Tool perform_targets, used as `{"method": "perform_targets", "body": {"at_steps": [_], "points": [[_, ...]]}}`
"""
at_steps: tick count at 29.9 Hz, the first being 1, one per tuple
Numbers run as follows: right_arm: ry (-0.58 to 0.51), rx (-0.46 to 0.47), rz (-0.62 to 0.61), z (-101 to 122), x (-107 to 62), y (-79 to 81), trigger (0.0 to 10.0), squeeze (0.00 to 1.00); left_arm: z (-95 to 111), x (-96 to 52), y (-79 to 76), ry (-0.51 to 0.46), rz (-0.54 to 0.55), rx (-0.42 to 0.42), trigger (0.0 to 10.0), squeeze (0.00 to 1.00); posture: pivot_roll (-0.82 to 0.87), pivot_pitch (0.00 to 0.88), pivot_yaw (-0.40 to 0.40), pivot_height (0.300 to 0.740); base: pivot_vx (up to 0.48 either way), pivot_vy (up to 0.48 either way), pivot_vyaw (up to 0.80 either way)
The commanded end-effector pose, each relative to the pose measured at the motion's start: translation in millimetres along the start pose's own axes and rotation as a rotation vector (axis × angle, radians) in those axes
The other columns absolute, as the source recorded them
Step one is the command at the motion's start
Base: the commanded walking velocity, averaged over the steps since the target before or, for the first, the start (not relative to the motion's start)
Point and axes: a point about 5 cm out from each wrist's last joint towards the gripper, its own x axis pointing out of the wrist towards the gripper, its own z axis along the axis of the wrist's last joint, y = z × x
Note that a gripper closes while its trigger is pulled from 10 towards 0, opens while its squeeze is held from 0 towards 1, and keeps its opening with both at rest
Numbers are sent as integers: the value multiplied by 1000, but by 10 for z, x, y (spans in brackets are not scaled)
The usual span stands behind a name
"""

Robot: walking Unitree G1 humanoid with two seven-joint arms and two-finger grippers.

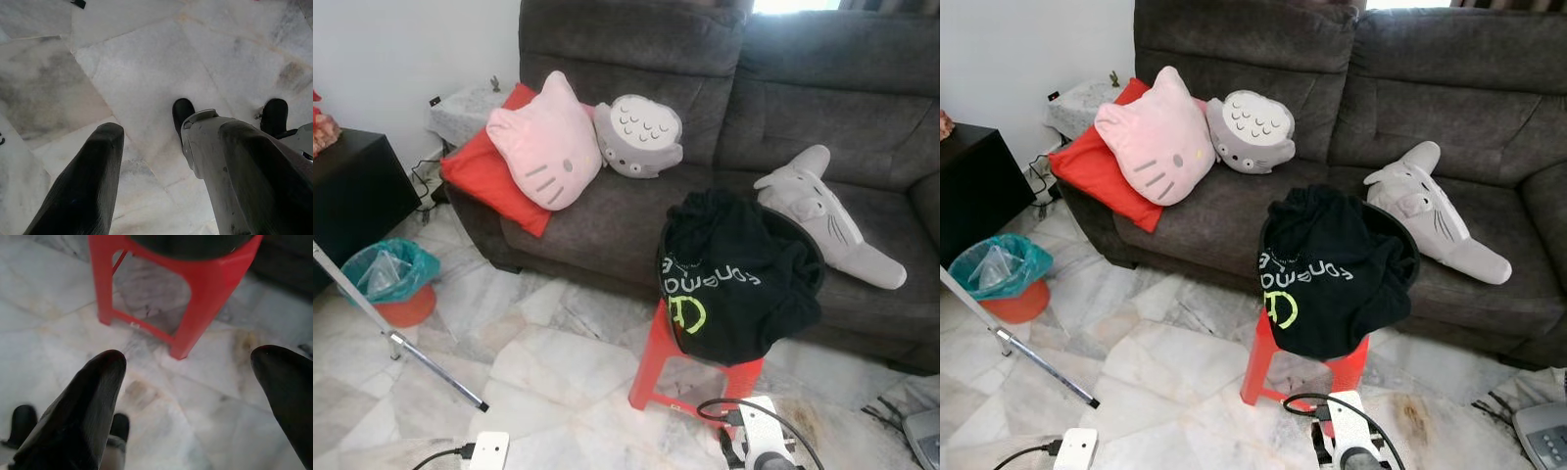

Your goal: Hang hanger

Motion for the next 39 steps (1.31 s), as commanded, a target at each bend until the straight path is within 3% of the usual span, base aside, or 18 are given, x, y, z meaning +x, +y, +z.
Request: {"method": "perform_targets", "body": {"at_steps": [1,5,9,12,14,17,19,21,26,29,33,36,37,38,39], "points": [[-29,4,-22,21,-4,-21,10000,0,-5,-2,20,4,9,28,10000,0,-99,0,-15,736,0,0,0],[-73,-31,-3,71,-3,-9,10000,0,4,-2,29,1,15,31,10000,0,-105,0,-14,736,0,0,0],[-78,34,6,70,-6,9,10000,0,10,-2,37,0,20,33,10000,0,-115,0,-7,736,0,0,0],[-97,5,38,101,-2,28,10000,0,17,-1,41,0,21,37,10000,0,-117,0,-6,736,0,0,0],[-116,-84,38,135,3,25,10000,0,23,-1,44,-2,22,37,10000,0,-115,0,-5,736,0,0,0],[-120,-133,34,146,7,22,10000,0,25,-1,45,-3,23,36,10000,0,-116,0,-4,736,0,0,0],[-117,-237,37,165,18,20,10000,0,29,0,46,-3,23,37,10000,0,-113,0,-4,736,0,0,0],[-122,-404,74,203,35,37,10000,0,32,0,48,-4,23,38,10000,0,-110,0,-4,736,0,0,0],[-113,-439,106,211,41,50,10000,0,39,1,49,-5,22,39,10000,0,-107,0,-4,736,0,0,0],[-159,-602,139,275,48,85,10000,0,45,1,50,-6,22,40,10000,0,-98,0,-2,736,0,0,0],[-217,-700,149,329,46,120,10000,0,51,1,58,-7,24,42,10000,0,-101,0,2,736,0,0,0],[-234,-732,159,346,44,136,10000,0,54,1,62,-8,25,43,10000,0,-102,0,4,736,0,0,0],[-263,-614,162,359,26,144,10000,0,58,1,67,-7,25,47,10000,0,-102,0,8,736,0,0,0],[-263,-614,162,359,26,144,10000,0,58,1,67,-7,25,47,10000,0,-102,0,8,736,0,0,0],[-285,-555,169,373,14,153,10000,0,60,1,72,-7,25,50,10000,0,-105,0,12,736,0,0,0]]}}
